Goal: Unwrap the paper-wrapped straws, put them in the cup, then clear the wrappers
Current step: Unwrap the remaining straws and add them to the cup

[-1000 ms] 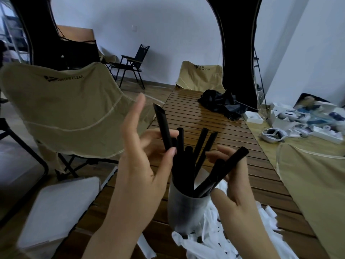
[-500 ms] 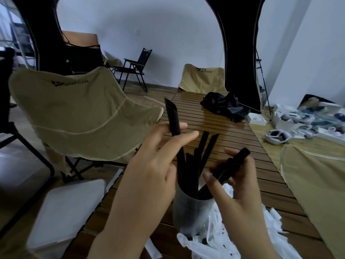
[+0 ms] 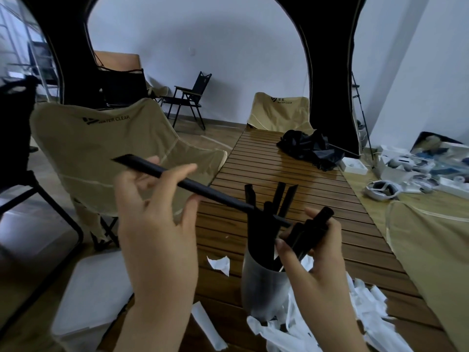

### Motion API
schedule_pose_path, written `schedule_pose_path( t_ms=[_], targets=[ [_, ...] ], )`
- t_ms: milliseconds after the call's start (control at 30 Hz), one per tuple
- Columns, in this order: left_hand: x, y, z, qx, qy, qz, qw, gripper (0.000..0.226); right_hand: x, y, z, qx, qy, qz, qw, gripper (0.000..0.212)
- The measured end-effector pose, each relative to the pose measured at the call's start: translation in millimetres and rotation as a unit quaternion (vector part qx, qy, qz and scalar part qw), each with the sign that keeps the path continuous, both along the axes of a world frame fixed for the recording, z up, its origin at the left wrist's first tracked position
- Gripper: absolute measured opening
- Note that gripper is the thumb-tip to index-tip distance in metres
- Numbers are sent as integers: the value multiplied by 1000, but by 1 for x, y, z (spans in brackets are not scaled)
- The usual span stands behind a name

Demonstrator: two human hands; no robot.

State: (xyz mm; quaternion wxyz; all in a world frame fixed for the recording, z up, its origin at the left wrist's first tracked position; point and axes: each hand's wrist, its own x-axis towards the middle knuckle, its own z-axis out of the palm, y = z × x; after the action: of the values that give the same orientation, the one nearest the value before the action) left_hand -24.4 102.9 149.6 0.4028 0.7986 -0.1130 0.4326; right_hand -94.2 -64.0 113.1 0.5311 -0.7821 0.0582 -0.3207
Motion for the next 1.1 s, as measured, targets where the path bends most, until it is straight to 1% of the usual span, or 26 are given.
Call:
schedule_pose_path(
  t_ms=[100, 167, 200, 233, 267, 300, 367, 433, 500, 600, 700, 800, 900, 967, 1100],
  targets=[
    [7, 3, -14, -1, 79, 25, 997, 30, 0, 0, -2, 4, 6, -5, 1000, 53],
    [11, 4, -26, 24, 134, 36, 990, 22, 0, 0, -2, 8, 8, -6, 1000, 53],
    [12, 5, -30, 37, 166, 37, 985, 26, 1, 0, -2, 5, 10, -6, 1000, 52],
    [13, 5, -35, 46, 198, 29, 979, 35, 1, 0, -2, 0, 12, -5, 1000, 52],
    [14, 4, -39, 51, 222, 15, 974, 42, 1, 0, -2, -5, 14, -4, 1000, 51],
    [16, 3, -42, 50, 239, -8, 970, 43, 1, 1, -2, -9, 14, -2, 1000, 51],
    [19, -1, -43, 18, 264, -95, 960, 42, 0, 2, 0, -16, 9, 8, 1000, 49],
    [19, -8, -41, -29, 260, -198, 945, 39, -2, 5, 2, -20, 5, 24, 1000, 45],
    [17, -15, -35, -55, 233, -264, 934, 30, -4, 8, 4, -22, -2, 36, 999, 42],
    [10, -24, -27, -64, 193, -333, 921, 33, -5, 11, 7, -27, -8, 45, 999, 49],
    [5, -28, -23, -50, 196, -389, 899, 32, -4, 10, 7, -30, -10, 48, 998, 57],
    [3, -30, -27, -7, 199, -399, 895, 20, -3, 8, 5, -24, -16, 47, 998, 57],
    [3, -32, -34, 1, 199, -398, 896, 21, -3, 7, 5, -17, -20, 39, 999, 56],
    [3, -33, -35, -15, 194, -395, 898, 20, -2, 6, 4, -14, -14, 30, 999, 54],
    [3, -33, -29, -100, 172, -389, 899, 19, -1, 4, 2, -20, -1, 15, 1000, 54]
  ],
)
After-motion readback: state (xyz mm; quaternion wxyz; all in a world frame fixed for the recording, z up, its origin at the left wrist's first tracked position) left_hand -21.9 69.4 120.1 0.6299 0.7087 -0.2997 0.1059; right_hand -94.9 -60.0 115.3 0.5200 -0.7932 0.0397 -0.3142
